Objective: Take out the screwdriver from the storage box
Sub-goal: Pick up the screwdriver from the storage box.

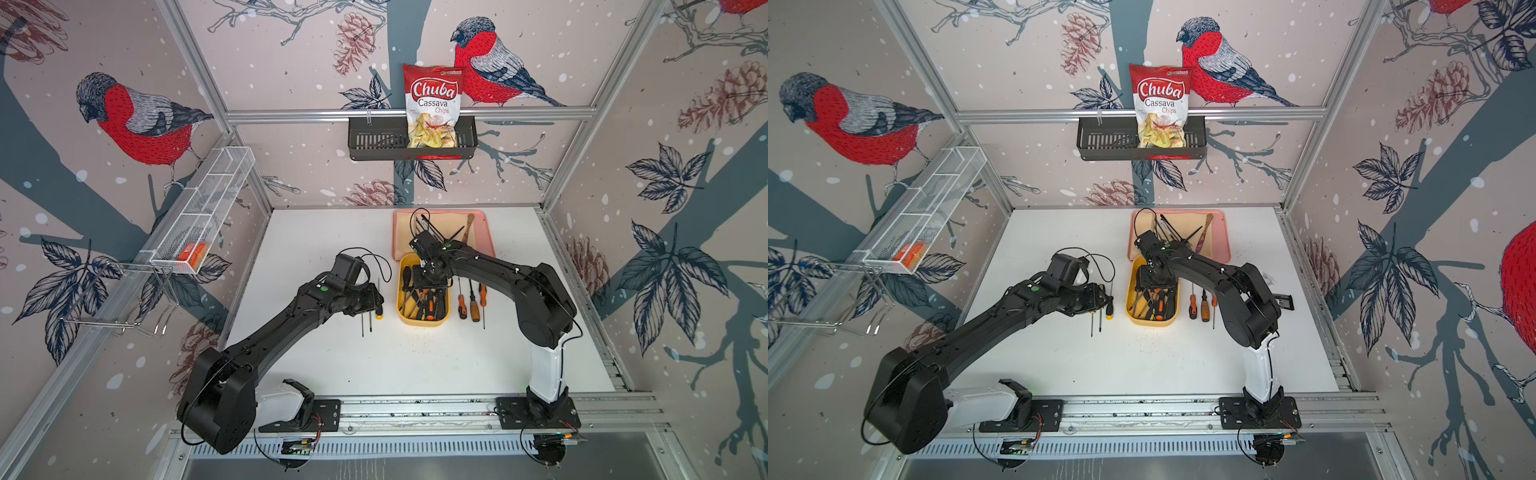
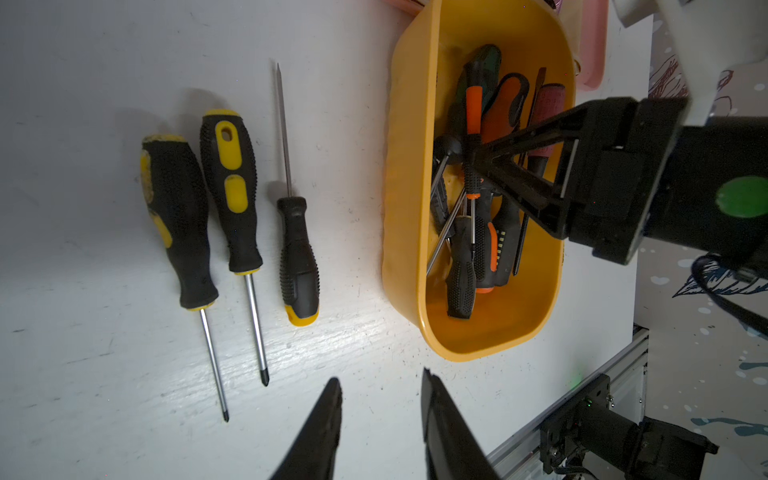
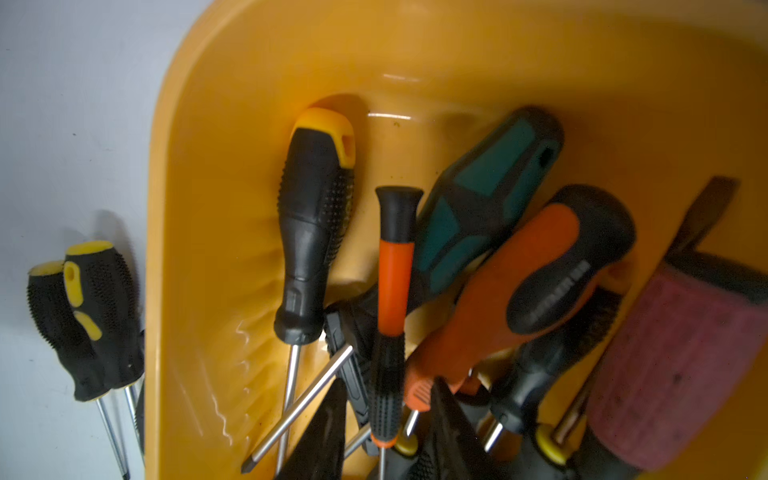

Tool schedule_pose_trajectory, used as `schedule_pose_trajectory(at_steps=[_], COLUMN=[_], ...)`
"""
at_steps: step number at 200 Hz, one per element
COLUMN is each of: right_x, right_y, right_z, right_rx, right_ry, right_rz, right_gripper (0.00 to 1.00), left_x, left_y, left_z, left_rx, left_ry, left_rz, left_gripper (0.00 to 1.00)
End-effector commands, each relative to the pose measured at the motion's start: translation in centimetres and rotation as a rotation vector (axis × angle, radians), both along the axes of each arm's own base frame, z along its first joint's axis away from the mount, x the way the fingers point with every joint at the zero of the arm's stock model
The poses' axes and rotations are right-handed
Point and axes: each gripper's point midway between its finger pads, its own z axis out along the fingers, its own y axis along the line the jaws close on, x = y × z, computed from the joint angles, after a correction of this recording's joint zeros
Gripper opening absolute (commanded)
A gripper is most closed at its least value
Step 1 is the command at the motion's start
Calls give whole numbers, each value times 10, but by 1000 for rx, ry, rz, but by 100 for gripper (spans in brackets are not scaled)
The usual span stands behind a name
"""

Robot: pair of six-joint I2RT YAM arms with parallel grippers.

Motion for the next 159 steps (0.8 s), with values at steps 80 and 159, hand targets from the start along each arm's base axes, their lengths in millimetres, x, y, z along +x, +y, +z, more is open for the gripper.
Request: schedule_pose_trajectory(at_steps=[80,159], right_x=[-1,-7], right_y=[0,-5], right_z=[-20,24], right_rx=[-61,-19], right_ry=[34,-34], right_rz=[31,34], right_gripper=[18,10], left_x=[-2,1], left_y=[2,-10], left_z=[1,9], left_rx=[-7,-44], left_ry=[-14,-33], left_rz=[5,-7], left_gripper=[35,35])
